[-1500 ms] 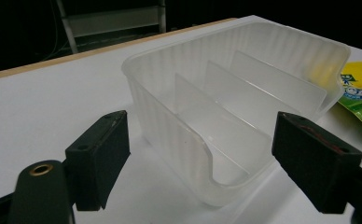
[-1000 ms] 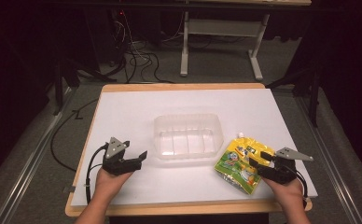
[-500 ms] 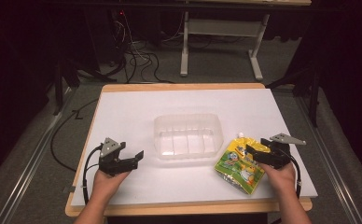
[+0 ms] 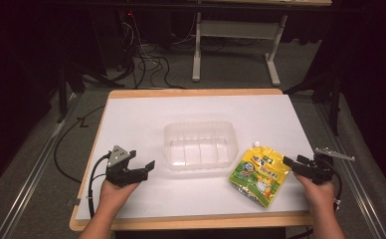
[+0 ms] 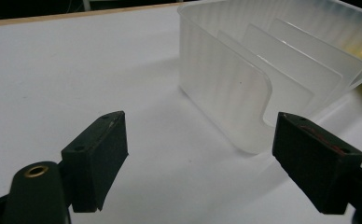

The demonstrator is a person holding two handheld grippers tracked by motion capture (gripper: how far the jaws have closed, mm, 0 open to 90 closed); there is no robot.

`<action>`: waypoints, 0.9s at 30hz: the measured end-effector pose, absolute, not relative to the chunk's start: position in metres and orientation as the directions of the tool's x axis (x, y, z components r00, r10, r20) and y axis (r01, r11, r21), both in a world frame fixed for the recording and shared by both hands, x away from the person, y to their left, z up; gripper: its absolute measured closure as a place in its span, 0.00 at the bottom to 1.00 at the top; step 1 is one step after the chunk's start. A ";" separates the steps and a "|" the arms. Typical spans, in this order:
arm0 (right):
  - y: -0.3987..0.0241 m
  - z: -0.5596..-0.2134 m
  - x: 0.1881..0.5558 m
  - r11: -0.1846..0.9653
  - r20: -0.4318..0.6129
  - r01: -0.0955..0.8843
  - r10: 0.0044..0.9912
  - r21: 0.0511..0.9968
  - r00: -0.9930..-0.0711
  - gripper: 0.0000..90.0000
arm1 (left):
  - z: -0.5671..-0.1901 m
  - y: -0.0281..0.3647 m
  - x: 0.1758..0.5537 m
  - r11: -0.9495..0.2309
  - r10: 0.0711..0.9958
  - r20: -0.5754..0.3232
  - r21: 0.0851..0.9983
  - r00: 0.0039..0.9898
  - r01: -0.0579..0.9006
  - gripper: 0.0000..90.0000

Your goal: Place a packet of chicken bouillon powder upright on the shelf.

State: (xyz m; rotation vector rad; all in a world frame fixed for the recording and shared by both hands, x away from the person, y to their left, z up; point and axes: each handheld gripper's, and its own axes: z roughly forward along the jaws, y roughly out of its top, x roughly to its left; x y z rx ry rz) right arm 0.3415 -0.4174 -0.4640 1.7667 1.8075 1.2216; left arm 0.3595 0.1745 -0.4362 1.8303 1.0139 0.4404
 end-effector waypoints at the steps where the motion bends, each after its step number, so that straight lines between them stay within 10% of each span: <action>1: -0.417 -0.465 0.342 -0.150 0.339 0.654 0.925 0.741 -0.173 0.33 | -0.436 0.174 0.359 -0.192 0.794 -0.131 0.872 0.593 0.450 0.20; 13: -0.423 -0.476 0.349 -0.259 0.473 0.716 0.874 0.649 -0.112 0.53 | -0.441 0.172 0.359 -0.228 0.781 -0.106 0.869 0.615 0.439 0.20; 18: -0.422 -0.466 0.340 -0.261 0.526 0.662 0.817 0.702 -0.237 0.69 | -0.442 0.170 0.359 -0.244 0.774 -0.093 0.869 0.626 0.431 0.21; 27: -0.421 -0.481 0.349 -0.271 0.518 0.741 0.847 0.615 -0.121 0.64 | -0.445 0.164 0.358 -0.264 0.767 -0.080 0.865 0.636 0.427 0.21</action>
